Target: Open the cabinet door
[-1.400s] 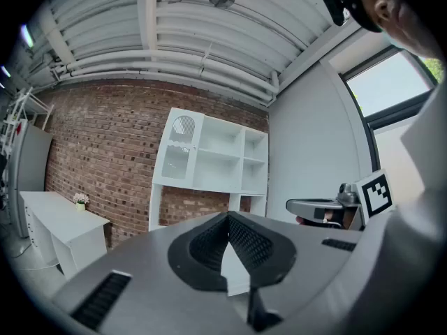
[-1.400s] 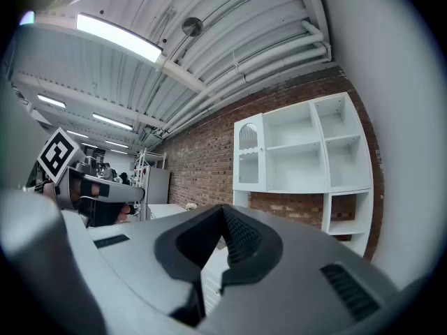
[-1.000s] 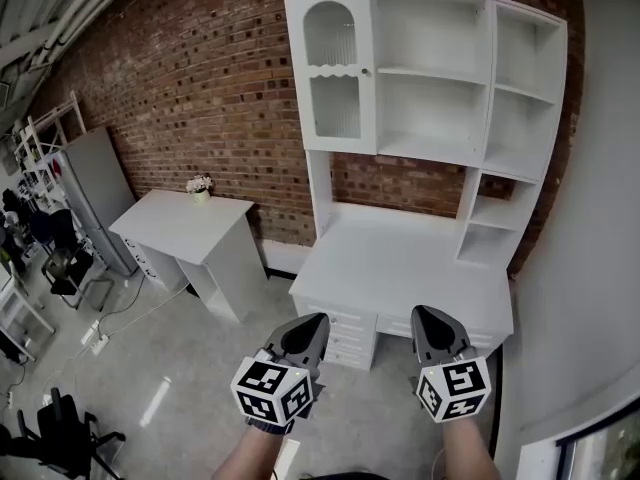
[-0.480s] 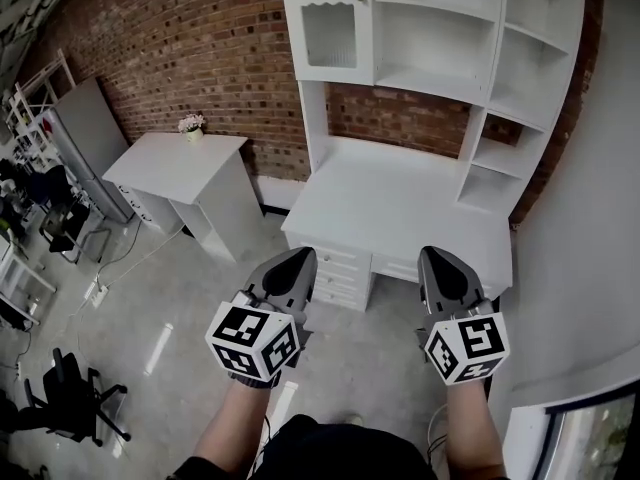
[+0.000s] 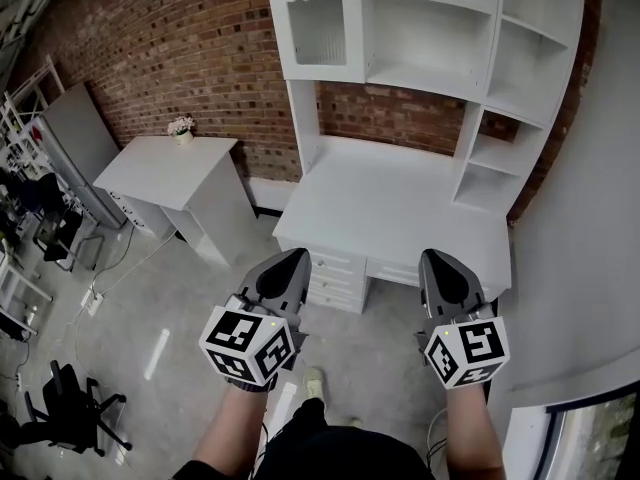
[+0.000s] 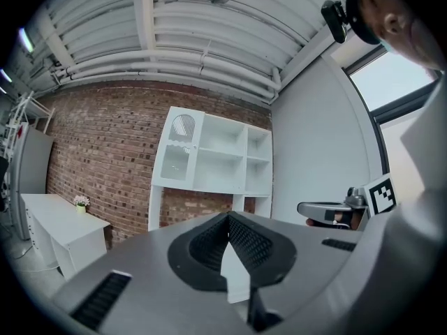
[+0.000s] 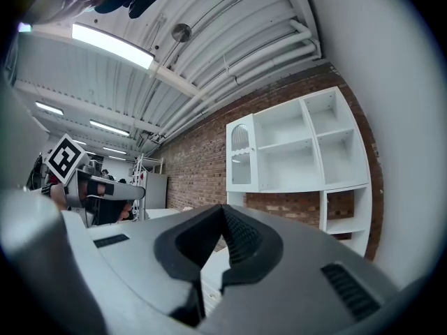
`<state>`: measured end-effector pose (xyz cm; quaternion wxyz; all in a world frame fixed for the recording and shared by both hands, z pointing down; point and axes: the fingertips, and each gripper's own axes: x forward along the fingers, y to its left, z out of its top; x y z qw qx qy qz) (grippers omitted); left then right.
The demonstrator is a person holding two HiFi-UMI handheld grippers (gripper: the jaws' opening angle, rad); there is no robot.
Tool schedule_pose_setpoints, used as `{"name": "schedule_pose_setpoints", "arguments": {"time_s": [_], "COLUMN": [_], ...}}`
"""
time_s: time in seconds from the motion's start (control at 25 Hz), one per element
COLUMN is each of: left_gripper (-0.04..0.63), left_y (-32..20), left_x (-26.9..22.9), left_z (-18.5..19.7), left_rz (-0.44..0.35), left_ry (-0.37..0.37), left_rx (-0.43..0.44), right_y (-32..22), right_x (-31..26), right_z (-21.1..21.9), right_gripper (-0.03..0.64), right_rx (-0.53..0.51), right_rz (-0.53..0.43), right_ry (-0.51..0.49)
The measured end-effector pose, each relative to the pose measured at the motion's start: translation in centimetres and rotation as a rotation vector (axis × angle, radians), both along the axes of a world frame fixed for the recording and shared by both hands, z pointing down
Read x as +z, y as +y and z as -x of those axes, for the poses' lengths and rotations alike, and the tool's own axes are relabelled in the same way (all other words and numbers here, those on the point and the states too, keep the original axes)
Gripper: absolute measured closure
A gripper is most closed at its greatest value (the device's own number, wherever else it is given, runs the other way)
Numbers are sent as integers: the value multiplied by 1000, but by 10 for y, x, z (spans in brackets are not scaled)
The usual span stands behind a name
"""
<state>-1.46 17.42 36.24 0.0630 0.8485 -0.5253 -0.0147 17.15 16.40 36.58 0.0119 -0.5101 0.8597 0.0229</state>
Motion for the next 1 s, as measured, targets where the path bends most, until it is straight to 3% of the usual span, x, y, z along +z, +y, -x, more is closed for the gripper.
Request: {"name": "schedule_pose_setpoints", "arguments": {"time_s": [0.32, 1.0], "left_gripper": [589, 589], "left_y": [-75, -260], "left_x": [9, 1], "left_z": [14, 82], "left_rz": [0, -37], "left_ry": [13, 8], "left_rx": [53, 182], "right_y": [-64, -216], "right_x": [5, 6], "right_z": [17, 102], "right_gripper": [614, 614], "right_rx": [47, 158], "right_rz": [11, 30], "right_ry": [16, 41]}}
